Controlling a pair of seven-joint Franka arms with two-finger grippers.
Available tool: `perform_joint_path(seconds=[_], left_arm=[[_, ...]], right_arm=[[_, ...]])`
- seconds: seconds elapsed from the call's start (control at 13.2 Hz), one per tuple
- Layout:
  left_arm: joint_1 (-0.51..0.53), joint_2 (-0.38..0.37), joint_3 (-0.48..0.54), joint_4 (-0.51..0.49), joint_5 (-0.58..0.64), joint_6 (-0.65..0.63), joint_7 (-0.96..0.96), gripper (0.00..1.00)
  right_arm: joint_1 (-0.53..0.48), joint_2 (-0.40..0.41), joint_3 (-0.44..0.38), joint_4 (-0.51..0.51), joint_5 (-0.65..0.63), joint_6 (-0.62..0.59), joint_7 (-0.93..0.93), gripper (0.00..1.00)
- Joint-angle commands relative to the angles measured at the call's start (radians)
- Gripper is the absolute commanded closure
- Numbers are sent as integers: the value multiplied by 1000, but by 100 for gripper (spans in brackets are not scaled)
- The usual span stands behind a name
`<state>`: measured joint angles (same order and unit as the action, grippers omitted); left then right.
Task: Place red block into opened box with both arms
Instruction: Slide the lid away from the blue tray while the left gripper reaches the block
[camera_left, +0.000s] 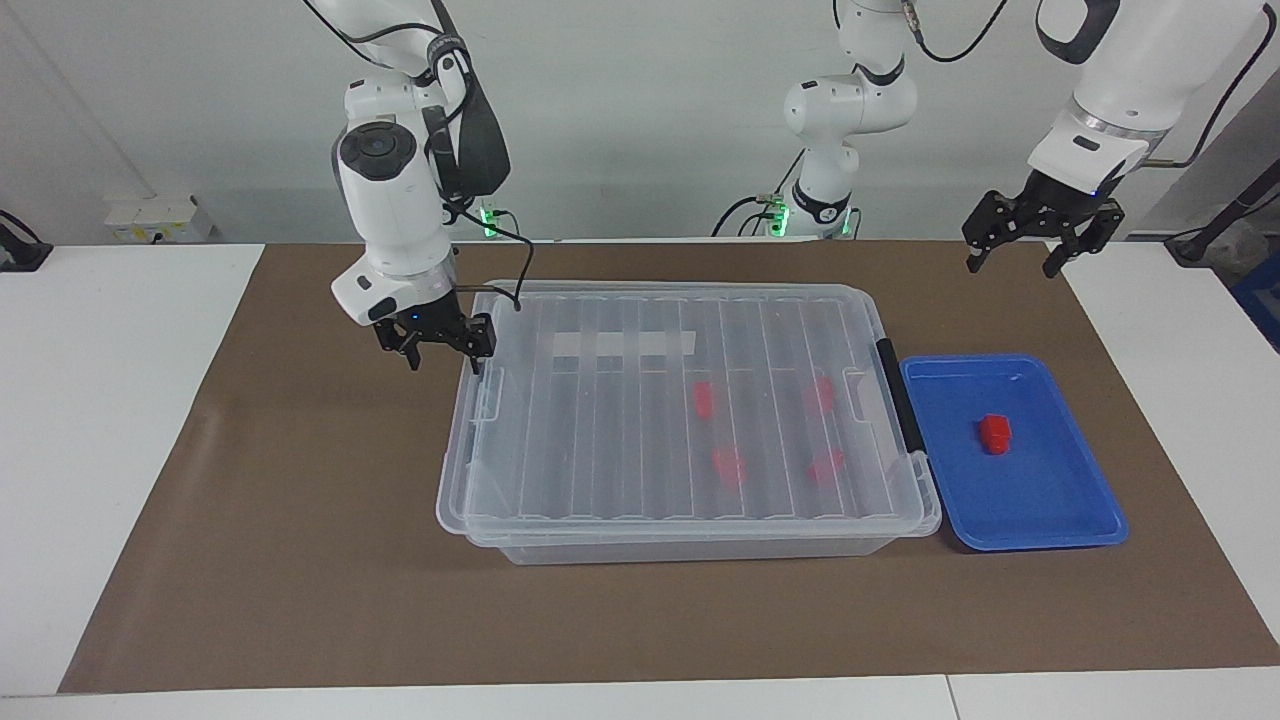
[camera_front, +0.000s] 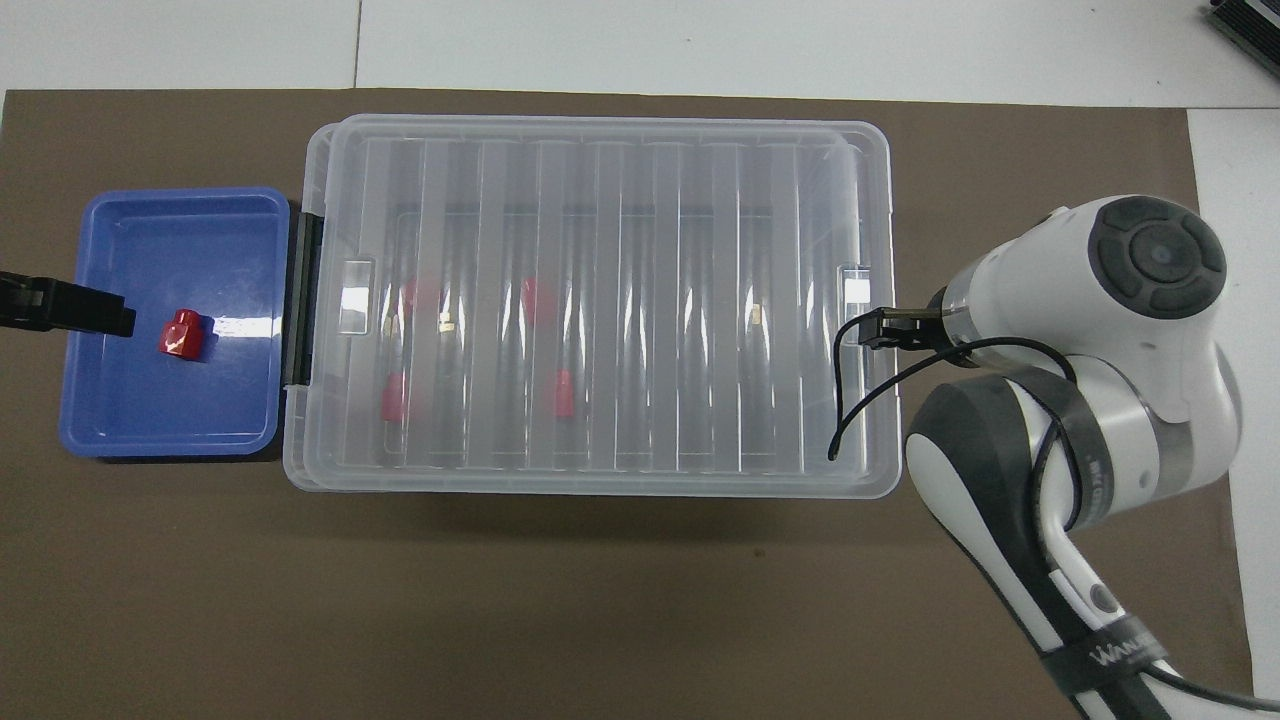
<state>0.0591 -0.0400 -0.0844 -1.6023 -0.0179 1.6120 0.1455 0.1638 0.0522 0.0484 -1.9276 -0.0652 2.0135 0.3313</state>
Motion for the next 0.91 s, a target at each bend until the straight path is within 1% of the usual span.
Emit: perform_joint_path(seconds=[0.0, 0.08, 0.23, 0.3, 0.38, 0.46, 0.53, 0.68, 0.83], left_arm=[[-1, -26, 2, -30, 21, -9, -10, 0], [2, -26, 3, -30, 21, -11, -12, 0], [46, -34, 5, -44, 21, -9, -17, 0], [71, -44, 8, -72, 21, 6, -9, 0], [105, -61, 8, -124, 21, 73, -6, 0], [120, -92, 8, -202, 21, 162, -6, 0], [126, -104, 8, -267, 21, 237, -6, 0], [133, -92, 8, -333, 21, 348, -3, 0], [134, -45, 8, -372, 21, 467, -3, 0]], right_arm=[[-62, -46, 8, -53, -16, -1, -101, 11], [-76, -48, 8, -57, -16, -2, -144, 11], [-107, -48, 8, -60, -15, -2, -214, 11], [-121, -48, 8, -60, -15, -2, -247, 11], [-144, -48, 8, -60, -15, -2, -289, 11], [-165, -46, 8, -60, -15, -2, -335, 11], [-187, -46, 8, -60, -15, -1, -380, 11], [-225, -46, 8, -62, -13, -1, -443, 11], [-247, -45, 7, -60, -13, -1, -477, 11]])
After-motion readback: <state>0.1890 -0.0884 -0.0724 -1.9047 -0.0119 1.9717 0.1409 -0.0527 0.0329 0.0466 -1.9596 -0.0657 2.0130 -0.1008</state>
